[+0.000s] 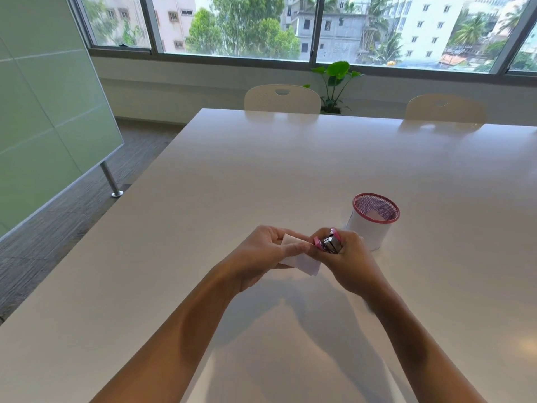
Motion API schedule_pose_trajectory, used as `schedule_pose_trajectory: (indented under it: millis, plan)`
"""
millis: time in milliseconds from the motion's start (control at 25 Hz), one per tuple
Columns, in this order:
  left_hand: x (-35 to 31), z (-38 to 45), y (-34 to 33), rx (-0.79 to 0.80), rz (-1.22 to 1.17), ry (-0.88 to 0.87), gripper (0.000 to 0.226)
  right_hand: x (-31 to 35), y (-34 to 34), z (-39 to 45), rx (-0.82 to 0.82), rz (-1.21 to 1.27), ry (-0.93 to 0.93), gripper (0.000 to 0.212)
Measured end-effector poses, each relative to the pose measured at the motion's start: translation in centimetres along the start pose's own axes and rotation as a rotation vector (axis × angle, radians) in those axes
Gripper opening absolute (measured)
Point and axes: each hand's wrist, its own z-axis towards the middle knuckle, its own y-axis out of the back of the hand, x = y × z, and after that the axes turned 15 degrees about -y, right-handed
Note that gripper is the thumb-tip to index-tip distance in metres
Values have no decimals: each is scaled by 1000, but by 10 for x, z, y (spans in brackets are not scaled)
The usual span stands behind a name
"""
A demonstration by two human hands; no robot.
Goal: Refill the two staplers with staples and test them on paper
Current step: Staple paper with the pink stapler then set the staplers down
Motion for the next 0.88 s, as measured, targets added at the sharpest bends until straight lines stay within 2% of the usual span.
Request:
schedule_pose_trajectory:
  millis: [120, 200, 320, 600, 800, 880]
  plan:
    - [3, 0, -3, -87, -17, -1, 15, 0, 2, 1, 34, 7, 8, 28]
    - [2, 1, -3, -109, -27, 15, 17, -1, 4, 3, 68, 32, -4, 21]
    - [1, 1, -1, -88, -42, 50, 25, -5, 8, 5, 101, 55, -52, 12]
    - [6, 0, -1, -53, -194, 147, 38, -9, 7, 1, 99, 104, -159, 10]
    - [8, -5, 4, -29, -158, 153, 22, -7, 6, -4, 1, 338, -290, 8]
    - [10, -4, 5, -113, -142, 146, 18, -8, 7, -3, 26, 439, -405, 7]
